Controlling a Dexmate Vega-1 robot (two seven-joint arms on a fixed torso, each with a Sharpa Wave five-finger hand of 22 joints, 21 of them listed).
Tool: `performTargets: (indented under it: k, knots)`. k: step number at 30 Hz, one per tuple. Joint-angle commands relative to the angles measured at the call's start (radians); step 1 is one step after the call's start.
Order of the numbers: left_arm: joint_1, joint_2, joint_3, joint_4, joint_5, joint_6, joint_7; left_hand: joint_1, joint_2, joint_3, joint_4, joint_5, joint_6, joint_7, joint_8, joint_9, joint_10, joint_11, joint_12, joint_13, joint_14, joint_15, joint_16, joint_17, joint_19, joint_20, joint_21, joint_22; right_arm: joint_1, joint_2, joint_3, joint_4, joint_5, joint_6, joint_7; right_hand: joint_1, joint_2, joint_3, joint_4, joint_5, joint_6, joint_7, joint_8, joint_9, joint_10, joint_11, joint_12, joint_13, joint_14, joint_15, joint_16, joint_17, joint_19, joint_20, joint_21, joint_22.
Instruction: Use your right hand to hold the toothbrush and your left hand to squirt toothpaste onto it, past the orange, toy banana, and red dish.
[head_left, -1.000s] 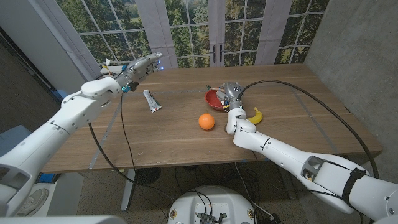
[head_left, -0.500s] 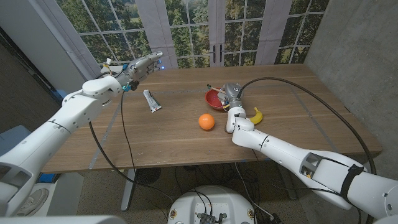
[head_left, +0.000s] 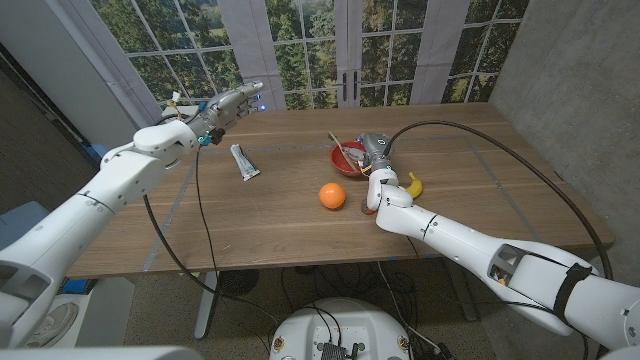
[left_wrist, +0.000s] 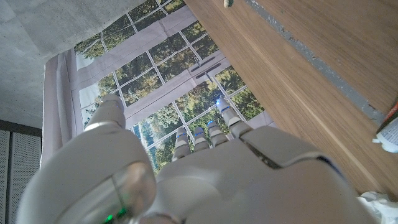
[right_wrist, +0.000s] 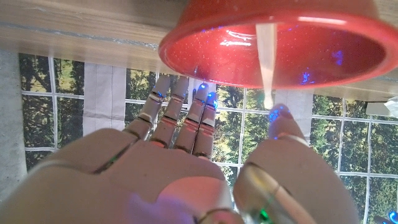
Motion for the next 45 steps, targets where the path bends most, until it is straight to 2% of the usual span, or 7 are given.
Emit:
performTargets:
  k: [1, 14, 23, 29, 34, 37, 45]
  knots:
    - [0.009, 0.003, -0.005, -0.013, -0.002, 0.004, 0.009, -0.007, 0.003, 0.004, -0.007, -0.001, 0.004, -0.001, 0.001, 0.003, 0.003, 0.002, 0.003, 0.003, 0.005, -0.008, -0.002, 0.002, 0.008, -0.004, -0.005, 0.001, -0.042, -0.055, 0.067, -0.037, 0.08, 0.19, -0.013, -0.071, 0.033, -0.027, 0.029, -0.004, -0.056, 0.008, 0.003, -0.008, -0.093, 0.03, -0.044, -0.008, -0.065, -0.041, -0.035, -0.008, -0.003, 0.015, -0.037, 0.002]
    - [0.024, -0.002, -0.016, -0.022, -0.032, 0.019, 0.02, -0.013, 0.003, 0.004, -0.01, -0.002, 0.0, -0.008, -0.001, 0.003, 0.01, -0.002, 0.004, 0.003, 0.008, -0.01, -0.001, 0.002, 0.015, -0.011, -0.01, 0.002, -0.08, -0.07, 0.153, 0.014, 0.195, 0.464, -0.019, -0.211, 0.214, -0.02, 0.115, 0.002, -0.137, -0.022, 0.004, -0.021, -0.22, 0.024, -0.092, -0.052, -0.189, -0.045, -0.117, -0.035, -0.033, -0.062, -0.124, 0.002]
    - [0.037, -0.033, -0.028, 0.01, -0.051, -0.031, 0.012, -0.052, 0.016, 0.0, 0.003, 0.0, 0.003, 0.054, -0.002, 0.002, 0.025, -0.014, 0.006, 0.002, 0.019, -0.022, 0.001, 0.005, 0.024, -0.022, -0.022, 0.002, -0.106, -0.072, 0.236, 0.067, 0.344, 0.709, 0.041, -0.262, 0.241, -0.013, 0.154, 0.008, -0.201, 0.004, -0.005, -0.027, -0.266, 0.032, -0.103, -0.082, -0.214, -0.029, -0.159, -0.066, -0.002, -0.117, -0.15, -0.001]
    - [0.034, -0.071, -0.03, 0.06, -0.079, -0.077, -0.026, -0.118, 0.116, 0.023, 0.049, 0.013, 0.028, 0.084, 0.004, 0.001, 0.048, -0.016, 0.006, 0.001, 0.033, -0.026, 0.006, 0.01, 0.039, -0.04, -0.037, 0.003, -0.119, -0.065, 0.273, 0.087, 0.426, 0.798, 0.103, -0.271, 0.251, -0.001, 0.163, 0.012, -0.202, 0.025, 0.001, -0.03, -0.264, 0.032, -0.1, -0.095, -0.223, -0.038, -0.177, -0.082, 0.015, -0.147, -0.16, -0.002]
    - [0.033, -0.119, -0.036, 0.119, -0.115, -0.13, -0.067, -0.174, 0.192, 0.11, 0.138, 0.039, 0.058, 0.097, 0.003, 0.0, 0.066, 0.003, 0.002, 0.0, 0.036, -0.029, 0.005, 0.013, 0.038, -0.05, -0.055, 0.006, -0.127, -0.047, 0.308, 0.126, 0.521, 0.885, 0.173, -0.273, 0.26, 0.009, 0.169, 0.016, -0.2, 0.028, 0.003, -0.031, -0.265, 0.028, -0.1, -0.103, -0.236, -0.049, -0.191, -0.092, 0.008, -0.165, -0.173, -0.003]
    - [0.042, -0.152, -0.046, 0.146, -0.131, -0.17, -0.065, -0.205, 0.193, 0.267, 0.254, 0.075, 0.038, 0.094, -0.009, -0.001, 0.037, 0.013, -0.012, -0.001, 0.022, -0.04, 0.0, 0.013, 0.04, -0.072, -0.07, 0.006, -0.133, -0.034, 0.326, 0.14, 0.561, 0.91, 0.192, -0.275, 0.264, 0.015, 0.173, 0.018, -0.2, 0.032, 0.004, -0.032, -0.268, 0.025, -0.1, -0.108, -0.236, -0.052, -0.196, -0.097, 0.005, -0.167, -0.18, -0.004]
    - [0.048, -0.182, -0.049, 0.207, -0.139, -0.223, -0.091, -0.205, 0.19, 0.357, 0.277, 0.086, 0.019, 0.093, -0.011, -0.002, 0.014, 0.014, -0.014, -0.002, 0.0, -0.048, -0.003, 0.011, 0.016, -0.114, -0.094, 0.002, -0.143, -0.024, 0.352, 0.137, 0.61, 0.916, 0.216, -0.279, 0.268, 0.023, 0.18, 0.021, -0.194, 0.041, 0.006, -0.033, -0.267, 0.026, -0.099, -0.115, -0.235, -0.056, -0.204, -0.106, 0.006, -0.172, -0.189, -0.004]
